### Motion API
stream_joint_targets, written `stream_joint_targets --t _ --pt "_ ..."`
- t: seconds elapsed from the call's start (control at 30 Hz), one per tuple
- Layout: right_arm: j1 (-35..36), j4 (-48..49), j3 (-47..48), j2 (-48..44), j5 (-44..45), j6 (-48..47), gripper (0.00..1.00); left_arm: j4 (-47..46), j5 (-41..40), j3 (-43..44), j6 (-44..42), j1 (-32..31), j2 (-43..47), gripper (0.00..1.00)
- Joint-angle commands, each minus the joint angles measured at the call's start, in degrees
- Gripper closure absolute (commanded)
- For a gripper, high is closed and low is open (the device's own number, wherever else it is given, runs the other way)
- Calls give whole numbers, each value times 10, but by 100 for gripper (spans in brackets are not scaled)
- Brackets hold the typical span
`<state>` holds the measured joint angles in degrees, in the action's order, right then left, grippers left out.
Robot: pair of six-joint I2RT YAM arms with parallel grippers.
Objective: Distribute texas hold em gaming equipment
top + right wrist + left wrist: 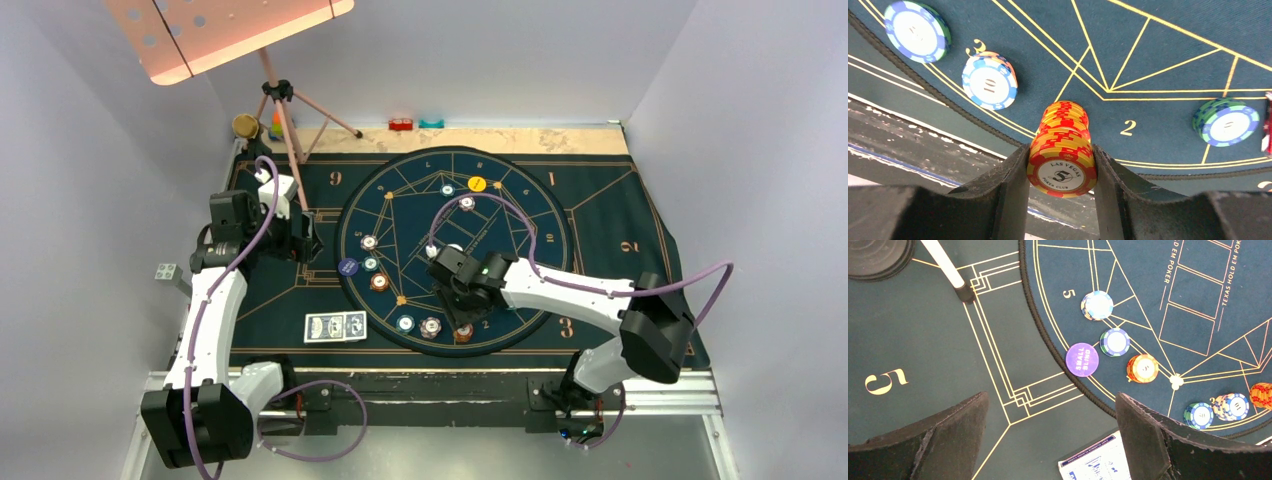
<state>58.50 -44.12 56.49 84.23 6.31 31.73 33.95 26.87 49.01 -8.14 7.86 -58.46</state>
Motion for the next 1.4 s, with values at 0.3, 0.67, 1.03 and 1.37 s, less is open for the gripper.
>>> stream_joint_targets --t 0.3,0.67,1.03,1.37 --pt "-205 -43 245 38 70 -100 86 -11 12 2 -5 6 7 0" --pt "-374 -3 467 303 81 -90 87 -10 14 0 -7 5 6 0" --pt "-395 24 519 426 64 -86 84 -12 13 0 -7 6 5 0" --pt "-398 41 509 449 44 -95 78 -11 12 0 -7 5 7 0"
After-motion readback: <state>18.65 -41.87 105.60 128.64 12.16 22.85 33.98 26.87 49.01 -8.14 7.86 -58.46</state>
